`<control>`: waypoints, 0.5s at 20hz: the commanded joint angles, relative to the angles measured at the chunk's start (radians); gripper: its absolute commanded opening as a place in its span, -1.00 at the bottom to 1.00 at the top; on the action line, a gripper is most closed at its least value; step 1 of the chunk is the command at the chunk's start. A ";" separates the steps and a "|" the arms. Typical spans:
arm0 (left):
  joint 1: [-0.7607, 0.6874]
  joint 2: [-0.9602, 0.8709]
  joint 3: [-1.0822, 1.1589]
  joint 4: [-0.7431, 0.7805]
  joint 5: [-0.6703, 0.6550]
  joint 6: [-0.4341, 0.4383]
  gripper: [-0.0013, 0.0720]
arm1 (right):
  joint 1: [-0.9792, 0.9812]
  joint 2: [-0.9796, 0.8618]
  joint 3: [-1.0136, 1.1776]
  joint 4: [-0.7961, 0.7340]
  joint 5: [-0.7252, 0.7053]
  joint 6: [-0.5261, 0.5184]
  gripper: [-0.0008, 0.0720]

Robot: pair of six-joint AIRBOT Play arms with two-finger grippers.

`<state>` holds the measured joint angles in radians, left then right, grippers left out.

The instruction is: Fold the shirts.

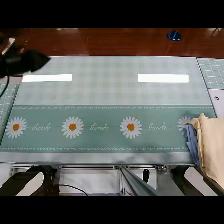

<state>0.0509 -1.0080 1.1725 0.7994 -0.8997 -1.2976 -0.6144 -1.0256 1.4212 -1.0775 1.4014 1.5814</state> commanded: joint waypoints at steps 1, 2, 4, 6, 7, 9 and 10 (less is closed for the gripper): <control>-0.145 -0.079 0.158 0.082 -0.025 0.002 -0.90 | 0.494 -0.124 0.047 -0.074 -0.202 -0.033 -0.93; -0.208 -0.088 0.132 0.195 -0.024 -0.019 -0.90 | 0.623 -0.167 0.047 -0.218 -0.220 0.006 -0.93; -0.299 -0.118 0.046 0.502 -0.026 -0.152 -0.90 | 0.819 -0.275 0.045 -0.558 -0.187 0.140 -0.93; -0.296 -0.153 -0.006 0.711 -0.040 -0.325 -0.90 | 0.878 -0.340 0.005 -0.705 -0.155 0.214 -0.93; -0.276 -0.171 -0.008 0.735 -0.051 -0.346 -0.90 | 0.874 -0.352 -0.030 -0.711 -0.153 0.238 -0.93; -0.254 -0.188 -0.008 0.735 -0.058 -0.346 -0.90 | 0.851 -0.353 -0.103 -0.705 -0.170 0.282 -0.93; -0.251 -0.189 -0.008 0.734 -0.063 -0.347 -0.90 | 0.843 -0.353 -0.128 -0.703 -0.171 0.292 -0.93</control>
<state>-0.2012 -1.1709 1.1767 1.4128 -0.9443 -1.5738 0.1917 -1.3464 1.3621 -1.6787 1.2400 1.7927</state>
